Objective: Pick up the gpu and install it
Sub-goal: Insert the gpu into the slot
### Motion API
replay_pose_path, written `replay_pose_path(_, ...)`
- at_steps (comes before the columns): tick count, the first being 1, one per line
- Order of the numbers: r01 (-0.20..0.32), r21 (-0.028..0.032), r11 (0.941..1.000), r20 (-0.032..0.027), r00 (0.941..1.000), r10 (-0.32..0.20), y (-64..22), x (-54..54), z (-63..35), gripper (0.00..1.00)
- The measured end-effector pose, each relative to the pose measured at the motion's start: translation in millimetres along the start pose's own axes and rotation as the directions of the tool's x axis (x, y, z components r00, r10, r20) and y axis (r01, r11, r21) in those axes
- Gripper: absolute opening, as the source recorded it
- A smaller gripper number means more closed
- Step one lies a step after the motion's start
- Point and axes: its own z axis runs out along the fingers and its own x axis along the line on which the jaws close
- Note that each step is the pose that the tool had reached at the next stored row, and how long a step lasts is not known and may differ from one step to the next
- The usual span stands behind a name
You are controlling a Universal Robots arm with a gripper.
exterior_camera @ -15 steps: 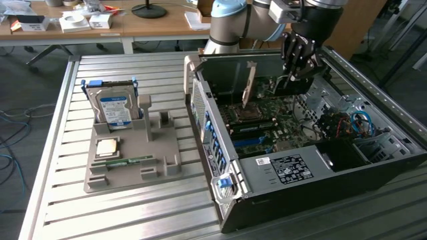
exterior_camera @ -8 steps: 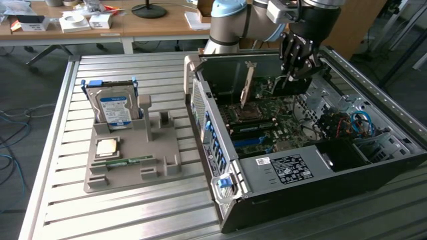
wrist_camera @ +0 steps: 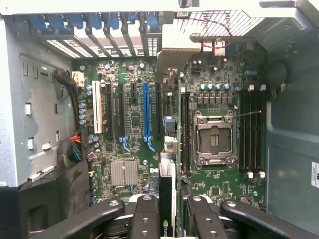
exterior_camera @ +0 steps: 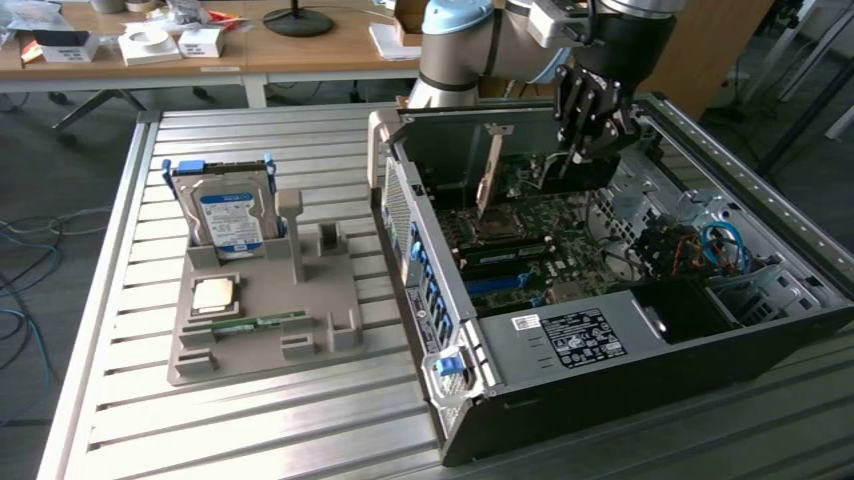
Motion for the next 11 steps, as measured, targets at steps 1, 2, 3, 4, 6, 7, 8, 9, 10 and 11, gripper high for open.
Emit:
replay_pose_path(1,0.0,0.0,1.0,0.0,1.0,0.0,0.6,0.0,0.1,0.26)
replay_pose_path(2,0.0,0.0,1.0,0.0,1.0,0.0,1.0,0.1,0.1,0.26)
replay_pose_path(3,0.0,0.0,1.0,-0.0001,1.0,0.0,1.0,0.1,0.1,0.26)
replay_pose_path(4,0.0,0.0,1.0,0.0,1.0,0.0,1.0,0.1,0.1,0.26)
replay_pose_path(6,0.0,0.0,1.0,0.0,1.0,0.0,1.0,0.1,0.1,0.26)
replay_pose_path(7,0.0,0.0,1.0,0.0,1.0,0.0,1.0,0.1,0.1,0.26)
replay_pose_path(8,0.0,0.0,1.0,0.0,1.0,0.0,1.0,0.0,0.1,0.26)
replay_pose_path(9,0.0,0.0,1.0,0.0,1.0,0.0,1.0,0.1,0.1,0.26)
replay_pose_path(10,0.0,0.0,1.0,0.0,1.0,0.0,1.0,0.0,0.1,0.26)
replay_pose_path(11,0.0,0.0,1.0,0.0,1.0,0.0,1.0,0.1,0.1,0.26)
